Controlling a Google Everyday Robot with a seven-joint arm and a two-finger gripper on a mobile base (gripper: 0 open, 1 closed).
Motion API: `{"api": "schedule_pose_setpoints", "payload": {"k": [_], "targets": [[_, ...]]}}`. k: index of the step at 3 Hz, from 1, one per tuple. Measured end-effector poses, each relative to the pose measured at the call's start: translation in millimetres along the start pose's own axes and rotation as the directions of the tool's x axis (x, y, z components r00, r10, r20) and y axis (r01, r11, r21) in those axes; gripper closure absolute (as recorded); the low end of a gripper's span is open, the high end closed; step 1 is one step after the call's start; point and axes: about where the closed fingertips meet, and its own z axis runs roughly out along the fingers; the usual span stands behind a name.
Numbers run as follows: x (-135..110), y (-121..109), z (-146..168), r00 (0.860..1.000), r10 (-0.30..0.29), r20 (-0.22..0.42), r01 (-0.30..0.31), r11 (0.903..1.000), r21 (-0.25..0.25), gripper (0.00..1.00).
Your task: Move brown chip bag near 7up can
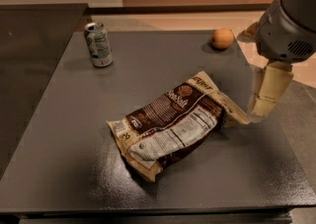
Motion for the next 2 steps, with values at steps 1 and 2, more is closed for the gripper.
{"api": "schedule_pose_setpoints", "payload": {"k": [1, 2], "targets": [[-19, 3, 28, 0.997, -0.072, 0.017, 0.072, 0.9959, -0.054, 0.0], [-30, 11, 51, 0.992, -0.125, 0.021, 0.126, 0.9862, -0.107, 0.0]]}}
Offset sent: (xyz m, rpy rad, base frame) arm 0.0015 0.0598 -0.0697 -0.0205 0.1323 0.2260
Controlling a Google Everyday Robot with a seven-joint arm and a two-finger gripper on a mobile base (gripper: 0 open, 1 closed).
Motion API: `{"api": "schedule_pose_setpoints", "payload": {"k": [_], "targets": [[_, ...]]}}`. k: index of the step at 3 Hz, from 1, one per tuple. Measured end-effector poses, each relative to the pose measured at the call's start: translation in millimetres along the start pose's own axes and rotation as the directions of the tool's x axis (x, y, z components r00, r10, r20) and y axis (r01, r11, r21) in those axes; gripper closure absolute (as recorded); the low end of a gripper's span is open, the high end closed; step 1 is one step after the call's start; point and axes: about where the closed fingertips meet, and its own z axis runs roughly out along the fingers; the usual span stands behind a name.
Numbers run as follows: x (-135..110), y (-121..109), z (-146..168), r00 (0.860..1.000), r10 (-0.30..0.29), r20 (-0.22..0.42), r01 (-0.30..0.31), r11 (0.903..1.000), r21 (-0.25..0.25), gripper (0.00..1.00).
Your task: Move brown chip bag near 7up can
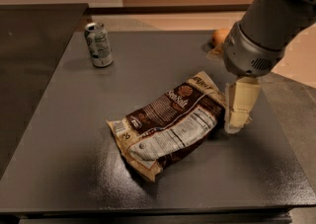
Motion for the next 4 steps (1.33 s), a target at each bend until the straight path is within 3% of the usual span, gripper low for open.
{"api": "schedule_pose_setpoints", "payload": {"k": [2, 4], "targets": [[-14, 10, 30, 0.998, -0.066, -0.001, 0.066, 0.9952, -0.072, 0.0], [-14, 16, 44, 0.996, -0.089, -0.012, 0.087, 0.9916, -0.096, 0.44]]}}
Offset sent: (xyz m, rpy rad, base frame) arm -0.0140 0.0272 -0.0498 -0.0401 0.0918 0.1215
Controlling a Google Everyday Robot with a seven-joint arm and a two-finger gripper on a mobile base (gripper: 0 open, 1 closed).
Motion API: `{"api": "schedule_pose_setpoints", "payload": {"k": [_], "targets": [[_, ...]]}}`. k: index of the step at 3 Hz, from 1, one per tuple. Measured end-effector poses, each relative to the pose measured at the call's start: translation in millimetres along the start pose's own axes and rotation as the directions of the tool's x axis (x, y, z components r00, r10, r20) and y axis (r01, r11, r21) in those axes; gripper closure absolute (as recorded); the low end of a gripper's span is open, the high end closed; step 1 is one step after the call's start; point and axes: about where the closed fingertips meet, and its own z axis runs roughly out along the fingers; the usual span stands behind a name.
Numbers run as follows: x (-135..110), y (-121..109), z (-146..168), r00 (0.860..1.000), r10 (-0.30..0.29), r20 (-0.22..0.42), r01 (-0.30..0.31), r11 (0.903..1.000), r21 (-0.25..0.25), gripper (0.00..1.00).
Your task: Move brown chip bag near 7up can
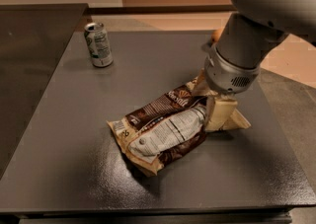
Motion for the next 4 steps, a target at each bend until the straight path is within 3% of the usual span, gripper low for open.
{"api": "schedule_pose_setpoints", "payload": {"k": [2, 3, 4], "targets": [[-14, -12, -12, 1.0, -0.024, -0.007, 0.024, 0.9988, 0.043, 0.9], [-31, -32, -22, 0.999, -0.046, -0.021, 0.047, 0.9943, 0.096, 1.0], [-46, -54, -32, 0.998, -0.061, -0.031, 0.065, 0.9859, 0.154, 1.0]]}}
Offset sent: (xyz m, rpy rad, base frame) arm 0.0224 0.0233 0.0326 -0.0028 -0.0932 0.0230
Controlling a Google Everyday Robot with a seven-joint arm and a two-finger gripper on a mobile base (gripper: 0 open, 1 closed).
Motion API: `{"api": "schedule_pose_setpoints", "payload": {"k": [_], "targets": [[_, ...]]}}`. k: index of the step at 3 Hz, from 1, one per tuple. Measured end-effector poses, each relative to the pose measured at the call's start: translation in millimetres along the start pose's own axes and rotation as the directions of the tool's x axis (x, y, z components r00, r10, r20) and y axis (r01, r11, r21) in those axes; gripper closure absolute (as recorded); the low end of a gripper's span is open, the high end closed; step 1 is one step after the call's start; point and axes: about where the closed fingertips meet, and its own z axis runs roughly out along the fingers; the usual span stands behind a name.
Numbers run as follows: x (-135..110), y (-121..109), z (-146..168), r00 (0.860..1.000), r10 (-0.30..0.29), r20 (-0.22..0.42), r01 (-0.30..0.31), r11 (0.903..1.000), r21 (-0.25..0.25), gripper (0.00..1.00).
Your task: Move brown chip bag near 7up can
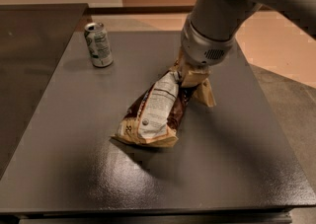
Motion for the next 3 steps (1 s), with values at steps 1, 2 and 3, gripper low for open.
{"api": "schedule_pose_setpoints", "payload": {"k": [1, 2, 3], "targets": [[-15, -25, -3, 1.0, 0.0, 0.008, -0.001, 0.9986, 0.053, 1.0], [-29, -52, 2, 1.0, -0.004, 0.015, 0.003, 0.9956, 0.094, 1.0], [-39, -81, 7, 0.999, -0.024, 0.026, 0.02, 0.9904, 0.137, 1.0]]}}
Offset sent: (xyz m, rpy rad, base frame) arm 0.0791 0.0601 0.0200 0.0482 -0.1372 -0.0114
